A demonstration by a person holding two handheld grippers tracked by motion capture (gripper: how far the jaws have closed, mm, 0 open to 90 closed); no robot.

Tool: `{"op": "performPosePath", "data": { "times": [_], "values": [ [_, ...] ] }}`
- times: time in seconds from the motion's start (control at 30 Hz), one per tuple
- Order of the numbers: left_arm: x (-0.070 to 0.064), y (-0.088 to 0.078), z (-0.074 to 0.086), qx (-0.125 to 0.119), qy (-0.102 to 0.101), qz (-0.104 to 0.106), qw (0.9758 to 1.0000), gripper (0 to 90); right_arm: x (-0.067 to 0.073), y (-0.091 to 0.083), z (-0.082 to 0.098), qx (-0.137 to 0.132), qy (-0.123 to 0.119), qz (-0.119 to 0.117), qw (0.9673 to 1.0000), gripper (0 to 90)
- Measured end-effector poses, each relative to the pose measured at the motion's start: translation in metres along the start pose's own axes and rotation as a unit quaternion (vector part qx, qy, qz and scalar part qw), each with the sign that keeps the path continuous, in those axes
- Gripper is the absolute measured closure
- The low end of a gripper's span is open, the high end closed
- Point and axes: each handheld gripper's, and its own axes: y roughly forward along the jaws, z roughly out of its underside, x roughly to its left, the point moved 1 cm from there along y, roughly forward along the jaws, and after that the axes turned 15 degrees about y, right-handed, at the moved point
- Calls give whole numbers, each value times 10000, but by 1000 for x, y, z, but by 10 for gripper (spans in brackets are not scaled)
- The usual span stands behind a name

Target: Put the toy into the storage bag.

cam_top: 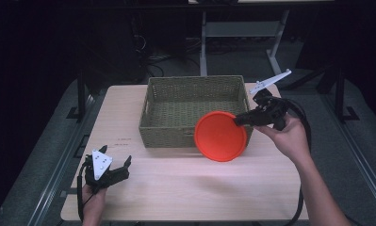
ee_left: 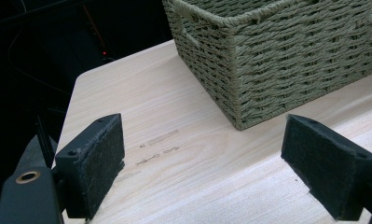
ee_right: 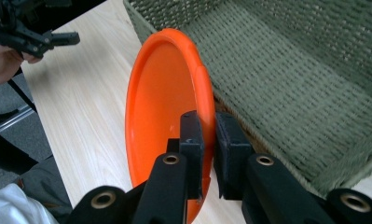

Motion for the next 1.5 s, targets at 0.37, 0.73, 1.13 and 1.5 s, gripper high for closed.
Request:
{"op": "performPosePath", "data": {
  "times": [0.37,0.73,1.13,1.5],
  "values": [
    [0,-1,1,-1,-16,9,10000,127,7,1,-26,-48,-61,35,10000,822],
    [3,-1,2,17,-64,-28,10000,127,-6,-1,-49,-192,192,69,9996,822],
    [3,-2,2,-1,-60,-47,10000,127,-15,3,-67,-265,373,122,9989,822],
    [3,-1,2,-34,-135,-42,9999,127,-25,11,-79,-247,560,214,9979,822]
  ]
}}
